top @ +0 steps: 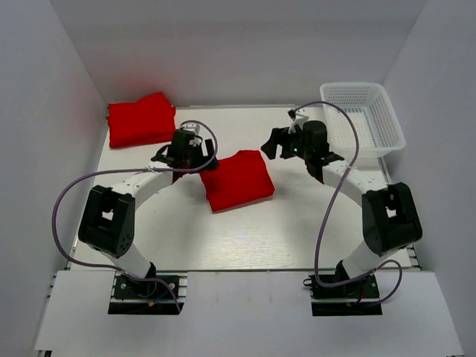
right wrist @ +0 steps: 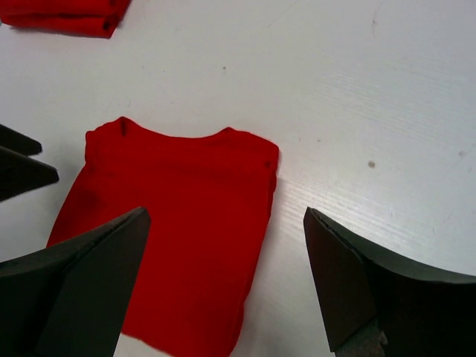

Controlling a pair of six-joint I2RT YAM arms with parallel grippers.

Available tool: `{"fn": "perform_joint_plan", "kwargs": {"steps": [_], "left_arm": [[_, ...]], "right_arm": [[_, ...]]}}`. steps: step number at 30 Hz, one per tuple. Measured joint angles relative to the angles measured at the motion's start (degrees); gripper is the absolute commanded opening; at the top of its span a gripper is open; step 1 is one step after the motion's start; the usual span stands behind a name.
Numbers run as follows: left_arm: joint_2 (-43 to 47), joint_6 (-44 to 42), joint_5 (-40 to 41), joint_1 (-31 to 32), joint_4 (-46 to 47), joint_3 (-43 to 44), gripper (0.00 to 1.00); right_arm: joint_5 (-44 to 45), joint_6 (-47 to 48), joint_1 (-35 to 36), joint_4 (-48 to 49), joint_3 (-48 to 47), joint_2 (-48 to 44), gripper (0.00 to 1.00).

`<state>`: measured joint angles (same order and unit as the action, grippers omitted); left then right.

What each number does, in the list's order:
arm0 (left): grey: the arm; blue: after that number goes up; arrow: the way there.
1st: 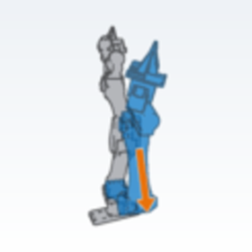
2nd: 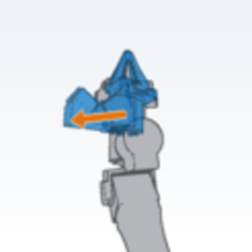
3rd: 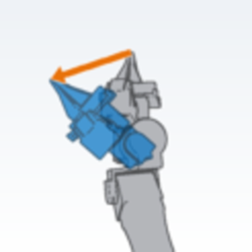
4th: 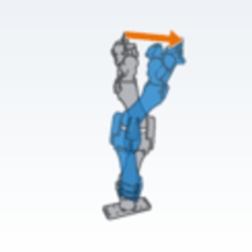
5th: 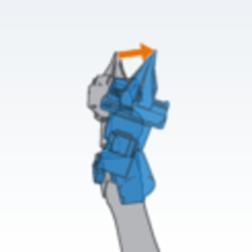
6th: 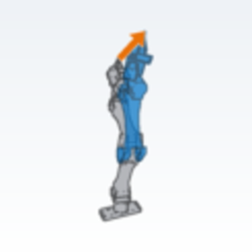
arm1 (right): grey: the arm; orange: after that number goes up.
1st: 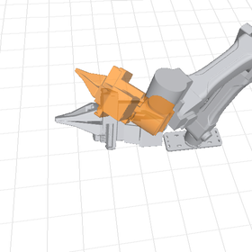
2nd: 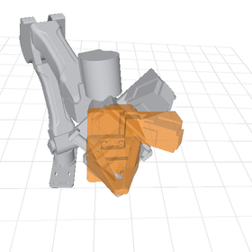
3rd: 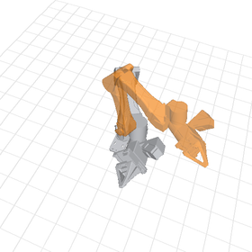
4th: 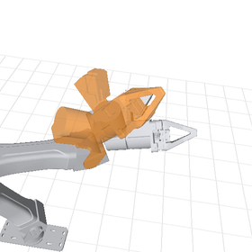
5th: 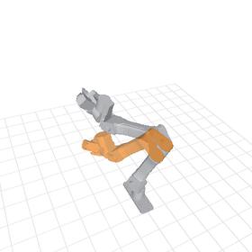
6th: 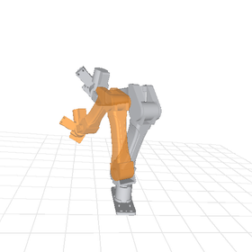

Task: Fold and stack the t-shirts
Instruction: Fold the long partially folded tshirt into a neat square, then put the neatly folded tshirt into the corner of the board with the left arm

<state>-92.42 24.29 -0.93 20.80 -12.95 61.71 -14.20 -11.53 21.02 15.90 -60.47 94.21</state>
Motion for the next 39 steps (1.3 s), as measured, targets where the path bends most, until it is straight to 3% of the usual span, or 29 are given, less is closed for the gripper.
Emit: {"fn": "perform_joint_plan", "kwargs": {"steps": [6, 17, 20, 21, 24, 27, 30, 31, 39], "left_arm": [[-0.2, 3.0, -3.2, 2.1, 0.6, -5.9, 1.0], [-4.1, 7.0, -3.4, 3.5, 3.7, -8.6, 0.98], [-5.4, 7.8, -3.4, 3.6, 6.0, -8.7, 0.84], [-5.8, 7.9, -3.3, 3.6, 6.3, -8.7, 0.71], [-7.8, 7.6, -3.5, 3.6, 7.8, -8.0, 0.52], [-9.5, 6.3, -5.0, 3.7, 10.1, -7.3, 0.42], [-12.3, 4.4, -6.6, 3.8, 11.3, -5.0, 0.05], [-13.5, 3.4, -7.2, 3.8, 11.1, -3.4, 0.0], [-18.0, -8.1, -8.9, 3.3, 8.2, 5.8, 0.0]], "right_arm": [[2.3, -3.1, 0.0, -1.4, 6.5, -5.6, 0.9], [3.8, -3.7, 0.0, -4.0, 8.2, -7.6, 0.9], [3.8, -3.8, 0.0, -4.4, 8.2, -7.6, 0.9], [3.8, -3.9, 0.0, -4.5, 8.3, -7.7, 0.9], [3.8, -4.4, 0.0, -4.5, 8.9, -8.4, 0.9], [3.8, -4.6, -0.1, -4.4, 10.1, -9.8, 0.9], [4.2, -4.7, -0.2, -4.3, 10.8, -10.9, 0.9], [4.5, -4.7, -0.3, -4.2, 10.9, -11.3, 0.9], [7.0, -4.4, -0.4, -3.3, 14.5, -16.0, 0.9]]}}
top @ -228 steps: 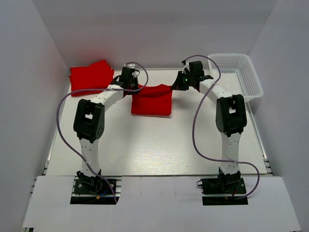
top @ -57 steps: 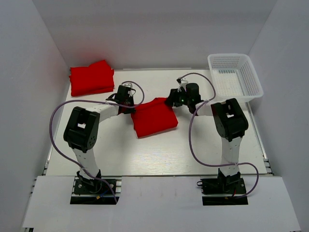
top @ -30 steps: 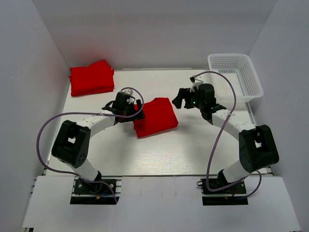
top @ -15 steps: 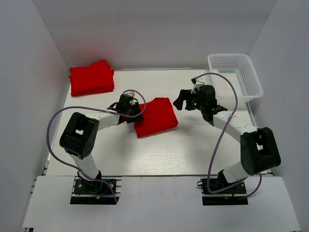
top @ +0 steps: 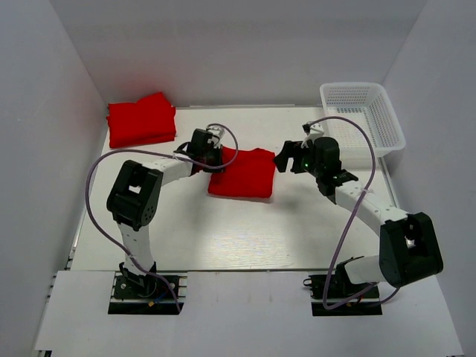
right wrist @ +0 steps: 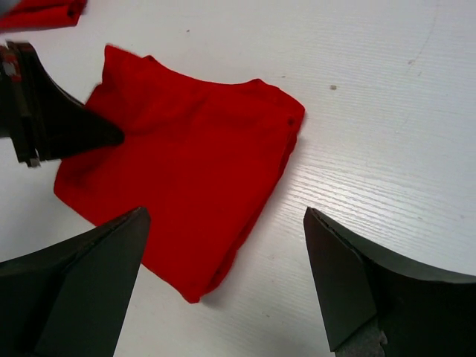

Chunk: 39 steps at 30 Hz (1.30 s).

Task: Fold and stack the t-shirts
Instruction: Put the neatly folded tshirt into the corner of the board with the left arm

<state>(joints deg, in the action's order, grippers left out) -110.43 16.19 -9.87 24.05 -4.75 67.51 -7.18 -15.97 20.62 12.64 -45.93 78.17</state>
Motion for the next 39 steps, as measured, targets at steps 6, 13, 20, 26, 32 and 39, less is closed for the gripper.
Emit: {"fn": "perform_joint_plan", "kwargs": {"steps": [6, 13, 20, 26, 32, 39], "left_arm": [[-0.8, -10.9, -0.1, -1.3, -5.6, 12.7, 0.0], [-1.4, -20.0, -0.1, -4.4, -11.0, 23.6, 0.0], [-6.5, -26.9, -0.2, -8.8, -16.1, 35.1, 0.0], [-13.3, -31.3, -1.3, -13.7, -21.2, 47.4, 0.0], [-17.4, -34.5, -3.2, -17.8, -25.4, 55.8, 0.0], [-17.8, -35.7, -6.0, -21.3, -26.6, 59.8, 0.0]], "right_arm": [[2.9, 0.2, 0.0, 0.9, 1.1, -2.0, 0.9], [5.2, 0.9, 0.0, 1.2, 1.8, -2.8, 0.9], [7.3, 1.2, 0.0, 1.2, 1.8, -2.8, 0.9], [7.8, 1.4, 0.0, 1.2, 1.8, -2.8, 0.9], [7.9, 1.4, 0.0, 1.2, 1.8, -2.8, 0.9], [7.0, 1.1, -0.1, 1.2, 1.0, -2.1, 0.9]]}}
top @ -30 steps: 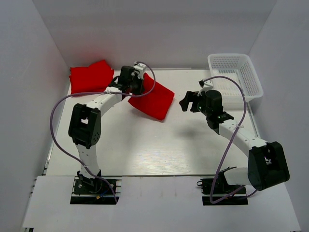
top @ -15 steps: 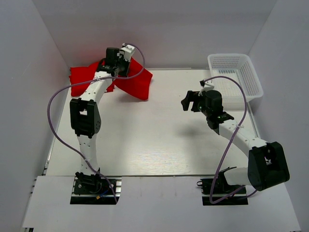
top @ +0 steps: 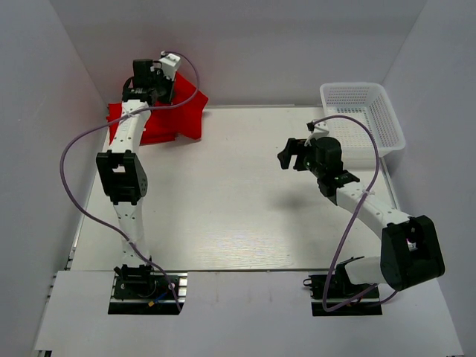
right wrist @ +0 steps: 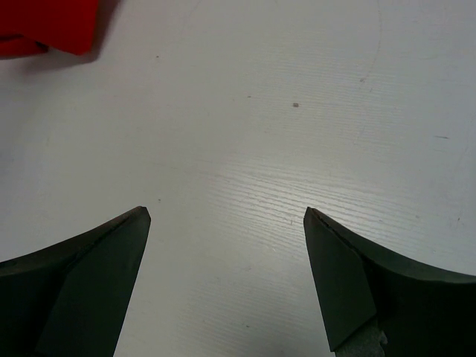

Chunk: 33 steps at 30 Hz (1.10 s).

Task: Fold and stack the t-shirts
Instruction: Put the neatly folded tshirt into the corner of the board with the left arm

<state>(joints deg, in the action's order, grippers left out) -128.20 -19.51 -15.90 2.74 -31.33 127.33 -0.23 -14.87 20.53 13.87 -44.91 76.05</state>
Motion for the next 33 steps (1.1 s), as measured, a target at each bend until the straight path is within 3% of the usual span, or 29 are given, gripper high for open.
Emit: {"fn": "perform_joint_plan", "kwargs": {"steps": [9, 33], "left_arm": [[-0.1, 0.3, -2.1, -3.7, 0.3, 5.1, 0.0], [-5.3, 3.7, -3.4, -15.1, 4.1, 4.8, 0.0]], "right_arm": [[-2.8, -1.0, 0.0, 0.0, -1.4, 1.4, 0.9], [-7.2, -2.5, 0.0, -0.1, -8.5, 8.7, 0.9]]}}
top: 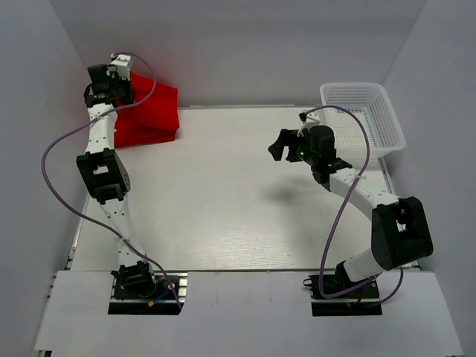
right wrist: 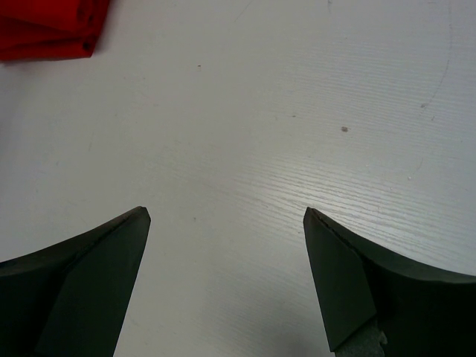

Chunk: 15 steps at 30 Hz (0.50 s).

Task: Fold and stack the t-shirts
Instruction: Put the neatly folded tshirt into the corner of the board with the left arm

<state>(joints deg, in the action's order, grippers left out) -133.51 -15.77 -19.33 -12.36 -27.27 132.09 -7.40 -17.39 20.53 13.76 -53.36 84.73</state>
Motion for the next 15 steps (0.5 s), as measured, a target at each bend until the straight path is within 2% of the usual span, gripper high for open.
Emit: {"fn": "perform_joint_plan", "kwargs": {"steps": [15], "left_arm": [[-5.0, 5.4, 0.5, -4.7, 3.4, -2.2, 0.0]], "right_arm": [[-1.1, -0.2, 0.0, -0.7, -3.2, 4.1, 0.9]]}}
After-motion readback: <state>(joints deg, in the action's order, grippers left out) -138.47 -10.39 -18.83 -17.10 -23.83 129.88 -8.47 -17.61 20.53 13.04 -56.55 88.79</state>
